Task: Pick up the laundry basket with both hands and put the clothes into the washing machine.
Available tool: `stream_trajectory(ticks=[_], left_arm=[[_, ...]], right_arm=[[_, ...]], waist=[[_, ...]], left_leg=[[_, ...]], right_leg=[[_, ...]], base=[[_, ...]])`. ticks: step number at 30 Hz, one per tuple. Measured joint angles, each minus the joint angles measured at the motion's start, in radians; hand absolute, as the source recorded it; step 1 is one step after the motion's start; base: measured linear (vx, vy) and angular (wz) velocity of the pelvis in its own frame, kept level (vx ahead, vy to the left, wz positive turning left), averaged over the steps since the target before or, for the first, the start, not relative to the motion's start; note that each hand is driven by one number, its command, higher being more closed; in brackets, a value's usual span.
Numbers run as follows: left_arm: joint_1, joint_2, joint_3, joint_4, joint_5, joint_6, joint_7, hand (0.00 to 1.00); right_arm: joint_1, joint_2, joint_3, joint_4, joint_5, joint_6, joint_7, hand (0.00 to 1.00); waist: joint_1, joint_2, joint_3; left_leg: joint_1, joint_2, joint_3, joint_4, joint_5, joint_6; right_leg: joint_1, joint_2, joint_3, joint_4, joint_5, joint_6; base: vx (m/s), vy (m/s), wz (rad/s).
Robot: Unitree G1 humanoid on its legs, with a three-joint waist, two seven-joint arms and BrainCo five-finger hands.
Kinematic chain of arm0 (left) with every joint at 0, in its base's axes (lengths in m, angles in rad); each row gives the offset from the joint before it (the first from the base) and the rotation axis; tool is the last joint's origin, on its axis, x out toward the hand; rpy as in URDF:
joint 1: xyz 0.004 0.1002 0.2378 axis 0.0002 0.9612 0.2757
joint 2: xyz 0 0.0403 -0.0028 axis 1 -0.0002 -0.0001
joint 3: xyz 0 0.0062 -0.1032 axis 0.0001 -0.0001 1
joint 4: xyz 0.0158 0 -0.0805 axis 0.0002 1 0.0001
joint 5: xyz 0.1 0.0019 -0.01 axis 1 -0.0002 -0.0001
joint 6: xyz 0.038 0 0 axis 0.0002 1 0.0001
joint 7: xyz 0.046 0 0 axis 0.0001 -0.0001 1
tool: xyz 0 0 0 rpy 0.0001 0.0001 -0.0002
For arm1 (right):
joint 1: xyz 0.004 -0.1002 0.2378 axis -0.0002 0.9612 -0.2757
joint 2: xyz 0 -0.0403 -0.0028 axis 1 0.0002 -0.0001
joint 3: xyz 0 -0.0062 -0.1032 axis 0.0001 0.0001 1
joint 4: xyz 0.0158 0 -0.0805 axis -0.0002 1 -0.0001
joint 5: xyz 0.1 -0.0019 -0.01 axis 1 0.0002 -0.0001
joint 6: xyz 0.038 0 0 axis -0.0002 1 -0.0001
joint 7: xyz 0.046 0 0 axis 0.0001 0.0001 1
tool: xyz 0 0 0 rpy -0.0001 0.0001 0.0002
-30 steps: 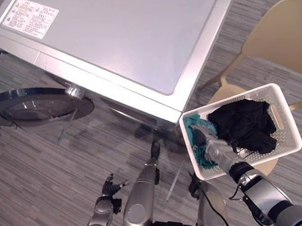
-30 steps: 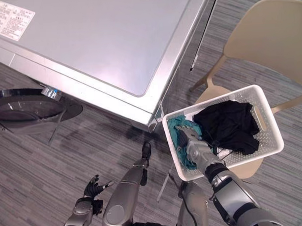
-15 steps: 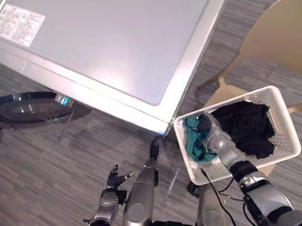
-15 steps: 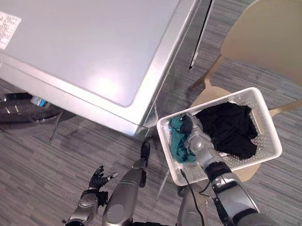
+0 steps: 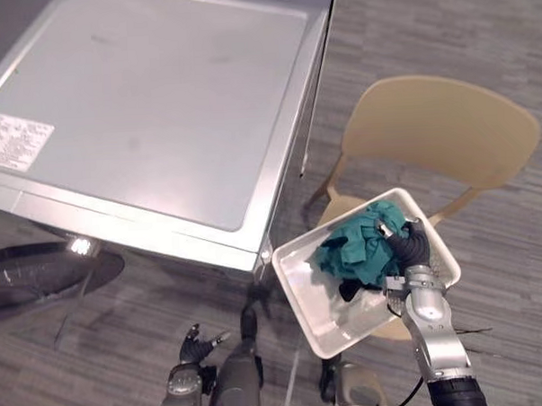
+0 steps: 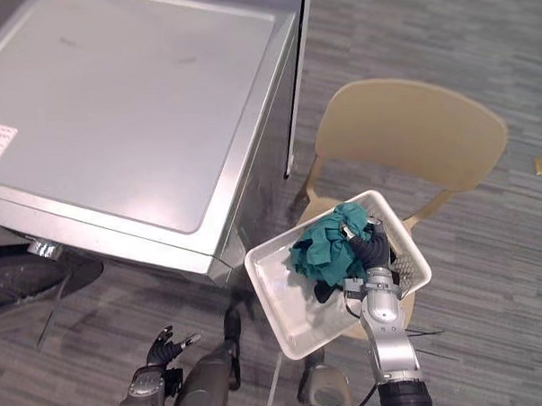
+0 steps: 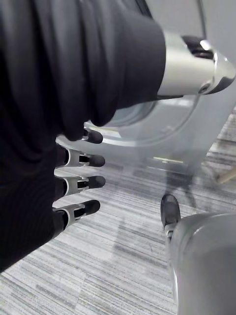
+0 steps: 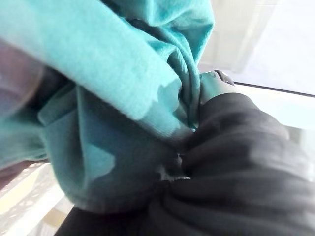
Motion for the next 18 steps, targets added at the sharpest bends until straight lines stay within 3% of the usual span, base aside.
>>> stream_trajectory(ticks=[4,12,15,18], left_arm=[[0.050,0.000,0.015,0.020,0.000,0.007,-0.015,0.00],[0.146,-0.013,0.137,0.012,-0.005,0.006,-0.012,0.00],[0.196,-0.043,0.256,-0.131,-0.027,0.005,-0.001,0.00],[0.261,-0.104,0.368,-0.438,-0.091,-0.027,0.047,0.00]], right_arm=[[0.026,0.026,-0.020,-0.067,0.095,-0.034,0.032,1.00],[0.032,0.030,-0.089,-0.196,0.197,-0.079,0.053,1.00],[0.031,0.031,-0.107,-0.230,0.201,-0.084,0.057,1.00],[0.031,0.031,-0.127,-0.274,0.200,-0.109,0.056,1.00]], waist=[[0.002,0.012,-0.060],[0.001,0.018,-0.111],[0.003,0.016,-0.127],[0.007,0.017,-0.141]], left_leg=[[0.065,-0.003,0.014,-0.060,0.001,0.001],[0.103,-0.007,0.004,-0.089,0.003,0.000],[0.113,-0.011,-0.016,-0.089,0.003,0.000],[0.122,-0.017,-0.052,-0.088,0.003,0.000]], right_leg=[[0.038,-0.001,0.019,-0.030,0.002,0.004],[0.074,0.001,0.015,-0.051,0.002,0.004],[0.100,0.003,-0.011,-0.060,0.004,0.004],[0.129,0.002,-0.043,-0.060,0.005,0.004]], base=[[-0.03,0.011,-0.15],[0.01,0.000,0.00],[0.06,-0.018,0.23],[0.04,-0.022,0.33]])
